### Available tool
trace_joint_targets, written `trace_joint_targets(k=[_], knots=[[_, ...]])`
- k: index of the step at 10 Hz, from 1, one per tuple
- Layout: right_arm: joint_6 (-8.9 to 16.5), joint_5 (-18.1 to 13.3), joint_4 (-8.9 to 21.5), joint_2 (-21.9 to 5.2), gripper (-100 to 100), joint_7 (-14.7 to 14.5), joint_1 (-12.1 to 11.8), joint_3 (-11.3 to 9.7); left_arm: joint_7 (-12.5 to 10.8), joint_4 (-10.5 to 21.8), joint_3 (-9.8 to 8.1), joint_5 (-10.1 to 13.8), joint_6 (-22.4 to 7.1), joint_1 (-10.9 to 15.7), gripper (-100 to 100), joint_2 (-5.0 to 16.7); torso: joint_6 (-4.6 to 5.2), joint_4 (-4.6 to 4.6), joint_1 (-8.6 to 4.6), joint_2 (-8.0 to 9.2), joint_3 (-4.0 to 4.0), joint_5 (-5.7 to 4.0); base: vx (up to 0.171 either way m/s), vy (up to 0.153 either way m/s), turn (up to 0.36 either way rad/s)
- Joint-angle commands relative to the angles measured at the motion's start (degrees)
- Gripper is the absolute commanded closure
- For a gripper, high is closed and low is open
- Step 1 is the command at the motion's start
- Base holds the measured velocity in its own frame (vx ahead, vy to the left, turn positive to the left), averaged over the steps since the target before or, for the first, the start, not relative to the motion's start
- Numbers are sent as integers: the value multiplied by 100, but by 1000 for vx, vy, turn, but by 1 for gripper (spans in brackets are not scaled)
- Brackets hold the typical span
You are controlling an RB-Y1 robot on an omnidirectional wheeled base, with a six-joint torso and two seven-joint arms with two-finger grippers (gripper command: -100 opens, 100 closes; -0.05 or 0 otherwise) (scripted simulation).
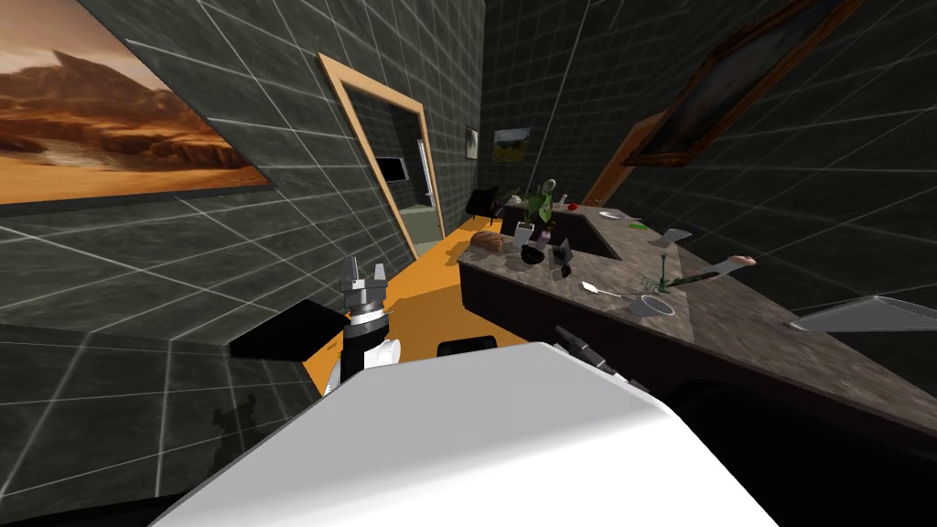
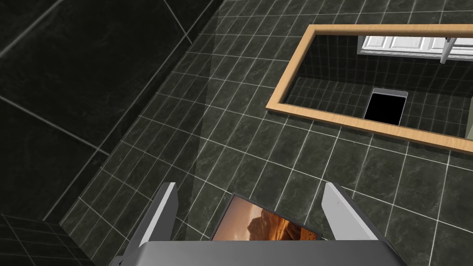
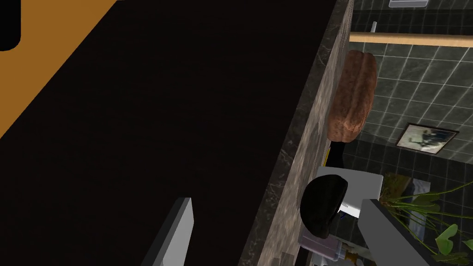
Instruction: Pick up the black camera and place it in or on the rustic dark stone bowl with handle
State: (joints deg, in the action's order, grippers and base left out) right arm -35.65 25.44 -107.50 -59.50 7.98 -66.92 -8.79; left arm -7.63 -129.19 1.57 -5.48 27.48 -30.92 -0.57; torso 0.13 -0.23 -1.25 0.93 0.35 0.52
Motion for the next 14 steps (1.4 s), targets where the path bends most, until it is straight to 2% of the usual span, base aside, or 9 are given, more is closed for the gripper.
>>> trace_joint_targets(k=[1, 2, 3, 4, 5, 8, 10, 11, 14], knots=[[7, 6, 123, -271, -100, 48, -51, -23, 0, 0, 0, 0, 0, 0, 0, 0, 0, 0, 0, 0, 0, 0, 15, 43, 61], [74, 54, 273, -449, -100, 126, -209, -4, 0, 0, 0, 0, 0, 0, 0, 0, 2, 0, -3, 0, 0, -1, 16, 49, 129], [74, 54, 273, -621, -100, 126, -209, -4, 0, 0, 0, 0, 0, 0, 0, 0, 0, 0, -2, 0, 0, -1, 17, 38, 70], [140, 109, 424, -808, -100, 206, -368, 15, 0, 0, 0, 0, 0, 0, 0, 0, 2, 0, -5, 0, 0, -1, 20, 46, 127], [140, 109, 424, -981, -100, 206, -368, 15, 0, 0, 0, 0, 0, 0, 0, 0, 0, 0, -2, -1, -1, -1, 18, 34, 67], [270, 241, 732, -1490, -100, 369, -685, 55, 0, 0, -1, 0, 0, -1, 0, 0, 3, 0, -10, -1, 0, -2, 20, 29, 107], [270, 241, 732, -1688, -100, 369, -685, 55, 0, 0, -1, 0, 0, -1, 0, 0, 2, 0, -11, -3, -2, -3, 19, 14, 33], [333, 318, 886, -1922, -100, 452, -841, 77, 0, 0, -1, 0, 0, -1, 0, 1, 4, 1, -15, 0, 0, -5, 23, 16, 121], [394, 402, 1040, -2376, -100, 535, -994, 99, 0, 0, -1, 0, 0, 0, 0, 1, 1, -1, -17, -5, -3, -5, 28, 9, 93]])
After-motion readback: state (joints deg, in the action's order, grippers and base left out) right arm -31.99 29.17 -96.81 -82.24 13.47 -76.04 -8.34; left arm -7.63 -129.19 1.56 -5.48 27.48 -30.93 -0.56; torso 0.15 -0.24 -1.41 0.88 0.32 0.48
